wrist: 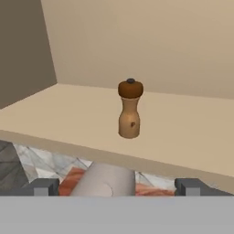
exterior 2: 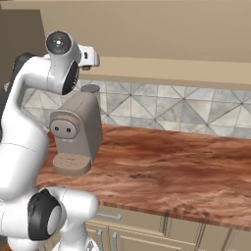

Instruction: Take 2 condiments from the cabinet and move them on the counter near the stove.Make sure the condiments are lined up with each other, next to each other.

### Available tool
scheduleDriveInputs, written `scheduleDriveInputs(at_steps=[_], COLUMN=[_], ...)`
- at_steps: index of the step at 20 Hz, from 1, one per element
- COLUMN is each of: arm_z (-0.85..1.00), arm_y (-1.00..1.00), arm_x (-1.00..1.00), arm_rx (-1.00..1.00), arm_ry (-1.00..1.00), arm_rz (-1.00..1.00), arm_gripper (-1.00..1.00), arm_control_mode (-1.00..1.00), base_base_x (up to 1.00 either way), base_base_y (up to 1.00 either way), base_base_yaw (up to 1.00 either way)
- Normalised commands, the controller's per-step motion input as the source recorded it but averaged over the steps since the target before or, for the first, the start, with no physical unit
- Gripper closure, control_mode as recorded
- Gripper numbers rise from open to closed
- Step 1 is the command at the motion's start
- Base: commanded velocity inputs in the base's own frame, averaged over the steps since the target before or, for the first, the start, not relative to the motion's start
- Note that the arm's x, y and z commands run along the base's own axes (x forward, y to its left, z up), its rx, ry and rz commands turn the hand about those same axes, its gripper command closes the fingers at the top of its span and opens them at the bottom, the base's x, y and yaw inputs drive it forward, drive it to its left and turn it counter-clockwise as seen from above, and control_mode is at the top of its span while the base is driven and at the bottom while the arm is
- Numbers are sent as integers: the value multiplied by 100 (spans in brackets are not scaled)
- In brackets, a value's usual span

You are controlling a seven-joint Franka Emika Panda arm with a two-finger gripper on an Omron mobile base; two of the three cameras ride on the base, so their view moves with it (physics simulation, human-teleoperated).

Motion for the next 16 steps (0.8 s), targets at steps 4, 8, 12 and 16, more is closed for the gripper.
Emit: scheduleDriveInputs(at_steps=[4, 8, 12, 16], arm_z=[-8, -10, -7, 0], arm_y=[20, 5, 3, 4], arm_x=[30, 30, 35, 34], arm_rx=[-3, 0, 0, 0], arm_ry=[0, 0, 0, 0], arm_rz=[0, 0, 0, 0], arm_gripper=[-100, -100, -100, -100], arm_control_mode=[-100, -100, -100, -100], base_base_x=[0, 0, 0, 0], base_base_y=[0, 0, 0, 0], base_base_yaw=[0, 0, 0, 0])
